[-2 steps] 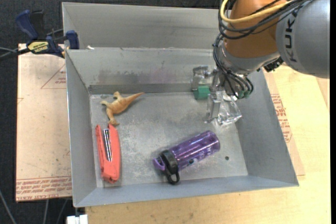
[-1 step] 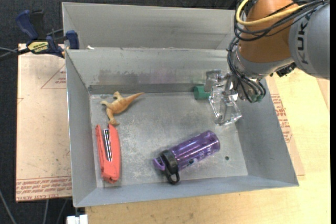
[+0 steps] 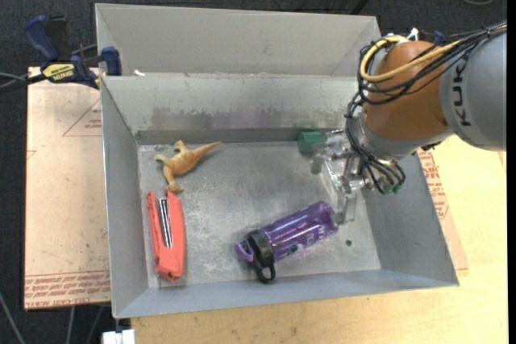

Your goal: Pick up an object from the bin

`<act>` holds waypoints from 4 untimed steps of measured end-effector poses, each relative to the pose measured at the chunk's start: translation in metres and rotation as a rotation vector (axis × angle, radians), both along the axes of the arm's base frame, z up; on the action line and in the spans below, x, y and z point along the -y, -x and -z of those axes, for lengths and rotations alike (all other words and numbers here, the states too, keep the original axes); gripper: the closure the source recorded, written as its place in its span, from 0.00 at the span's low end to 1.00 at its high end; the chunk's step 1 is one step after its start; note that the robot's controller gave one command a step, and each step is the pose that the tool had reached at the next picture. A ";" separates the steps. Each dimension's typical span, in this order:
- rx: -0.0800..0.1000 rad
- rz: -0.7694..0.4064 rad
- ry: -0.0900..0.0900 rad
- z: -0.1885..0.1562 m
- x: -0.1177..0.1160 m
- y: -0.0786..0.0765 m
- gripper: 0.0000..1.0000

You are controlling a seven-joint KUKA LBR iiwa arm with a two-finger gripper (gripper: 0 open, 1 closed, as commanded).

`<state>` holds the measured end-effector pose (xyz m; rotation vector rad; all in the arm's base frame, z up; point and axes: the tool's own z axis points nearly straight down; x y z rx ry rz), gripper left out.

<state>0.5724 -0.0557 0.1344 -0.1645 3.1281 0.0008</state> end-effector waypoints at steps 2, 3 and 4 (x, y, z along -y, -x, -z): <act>0.001 0.234 -0.004 0.055 -0.007 0.016 0.00; -0.012 0.187 -0.003 0.057 -0.039 0.029 0.00; 0.000 0.133 -0.004 0.055 -0.080 0.086 1.00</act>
Offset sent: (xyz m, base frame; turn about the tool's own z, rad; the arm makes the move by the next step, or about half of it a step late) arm -0.0209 0.0095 -0.0644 0.2484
